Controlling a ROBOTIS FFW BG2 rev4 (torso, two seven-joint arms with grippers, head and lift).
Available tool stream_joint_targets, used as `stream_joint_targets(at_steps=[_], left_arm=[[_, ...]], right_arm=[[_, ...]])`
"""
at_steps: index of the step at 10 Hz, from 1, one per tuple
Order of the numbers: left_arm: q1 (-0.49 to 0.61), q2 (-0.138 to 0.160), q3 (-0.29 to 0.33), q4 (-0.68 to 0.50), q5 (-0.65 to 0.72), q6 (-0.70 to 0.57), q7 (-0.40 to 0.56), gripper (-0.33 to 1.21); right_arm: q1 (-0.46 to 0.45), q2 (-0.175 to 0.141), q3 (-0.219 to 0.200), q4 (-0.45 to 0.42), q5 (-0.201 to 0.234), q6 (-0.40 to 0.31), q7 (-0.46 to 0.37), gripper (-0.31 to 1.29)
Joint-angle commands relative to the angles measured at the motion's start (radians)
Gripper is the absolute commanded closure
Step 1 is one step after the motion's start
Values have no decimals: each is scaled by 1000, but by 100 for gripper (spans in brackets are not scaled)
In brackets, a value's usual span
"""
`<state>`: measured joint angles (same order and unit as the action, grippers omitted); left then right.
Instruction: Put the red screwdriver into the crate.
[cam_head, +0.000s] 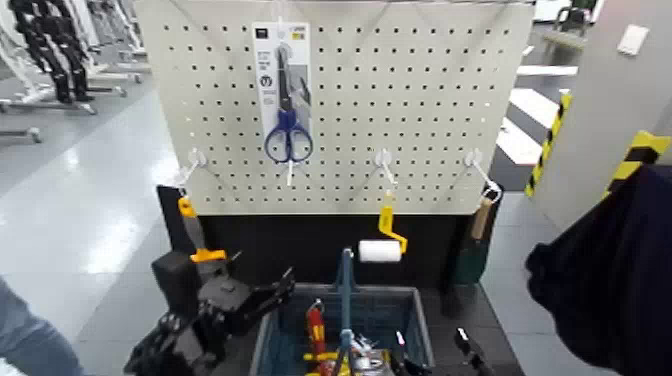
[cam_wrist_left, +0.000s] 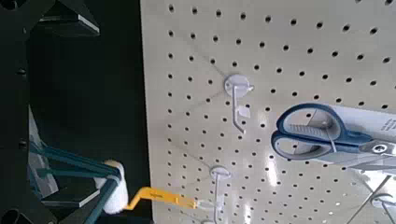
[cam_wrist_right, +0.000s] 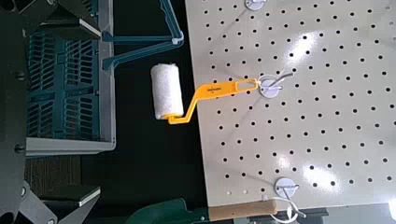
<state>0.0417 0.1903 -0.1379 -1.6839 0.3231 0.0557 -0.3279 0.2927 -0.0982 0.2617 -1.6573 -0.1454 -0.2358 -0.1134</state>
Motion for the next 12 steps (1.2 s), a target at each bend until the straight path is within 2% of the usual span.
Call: stream_joint_targets(at_steps=[1,3,4,7,12], left_arm=[[92,-46,57,-23,-119,-76,29,9],[161,-84,78,-22,-162,-155,104,9],[187,-92,80,-22,-177,-181,138,10],[225,-81,66,-22,-197,-224,204,10],[259,-77,66,-22,-225,-241,214,10]], right_arm=[[3,2,-9,-2,4,-7,-2,14],[8,5,-15,-4,12,-19,-2,14],[9,6,-19,-6,17,-20,0,14],[16,6,-25,-10,29,-36,0,14],[23,8,-38,-32,64,-16,-2,14]])
